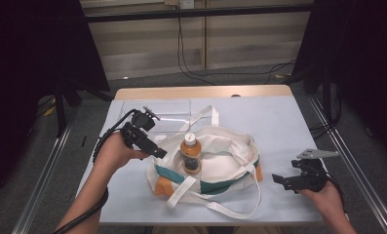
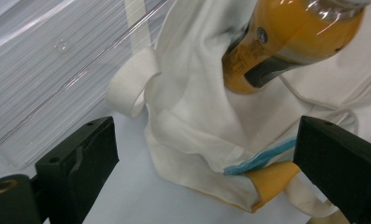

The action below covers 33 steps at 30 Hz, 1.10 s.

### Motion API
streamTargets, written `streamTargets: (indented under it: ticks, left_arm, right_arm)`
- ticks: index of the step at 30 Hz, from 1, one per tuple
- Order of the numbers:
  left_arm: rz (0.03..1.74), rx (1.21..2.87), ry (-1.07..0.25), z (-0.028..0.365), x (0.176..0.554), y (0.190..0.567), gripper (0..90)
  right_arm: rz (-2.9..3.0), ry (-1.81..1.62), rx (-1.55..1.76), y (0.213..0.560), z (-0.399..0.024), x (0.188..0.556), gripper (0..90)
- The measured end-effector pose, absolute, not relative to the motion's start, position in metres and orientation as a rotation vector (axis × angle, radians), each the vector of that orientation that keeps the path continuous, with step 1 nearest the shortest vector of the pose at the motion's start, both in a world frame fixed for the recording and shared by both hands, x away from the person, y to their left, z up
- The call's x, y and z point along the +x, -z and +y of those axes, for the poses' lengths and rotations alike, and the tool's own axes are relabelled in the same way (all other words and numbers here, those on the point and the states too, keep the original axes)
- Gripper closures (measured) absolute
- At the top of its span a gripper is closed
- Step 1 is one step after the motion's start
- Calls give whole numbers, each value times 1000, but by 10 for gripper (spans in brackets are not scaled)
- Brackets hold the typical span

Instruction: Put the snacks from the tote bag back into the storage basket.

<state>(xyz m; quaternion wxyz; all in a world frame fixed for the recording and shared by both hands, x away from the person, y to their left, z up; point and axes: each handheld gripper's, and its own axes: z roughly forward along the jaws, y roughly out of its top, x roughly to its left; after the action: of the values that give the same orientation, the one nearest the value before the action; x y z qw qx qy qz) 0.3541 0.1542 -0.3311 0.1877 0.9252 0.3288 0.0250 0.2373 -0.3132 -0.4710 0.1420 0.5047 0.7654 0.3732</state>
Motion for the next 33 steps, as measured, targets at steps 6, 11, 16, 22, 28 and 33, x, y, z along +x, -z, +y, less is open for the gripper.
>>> streamTargets:
  ticks: [6, 11, 16, 22, 28, 33]
  left_arm:
    - [903, 2618, -62, 142, 355, 331, 63]
    - [885, 2622, -55, 135, 356, 330, 65]
    - [870, 2634, -42, 129, 358, 331, 65]
    - [845, 2653, -16, 122, 359, 336, 66]
    - [840, 2670, -7, 117, 359, 339, 67]
    - [823, 2679, -3, 110, 359, 342, 67]
  right_arm:
    - [2204, -1083, 1460, 471, -315, 237, 17]
    - [2209, -1084, 1458, 471, -315, 237, 17]
    - [2221, -1082, 1456, 471, -315, 238, 17]
    - [2224, -1083, 1457, 471, -314, 238, 17]
    - [2231, -1082, 1453, 472, -314, 238, 17]
    - [2238, -1080, 1449, 471, -313, 239, 17]
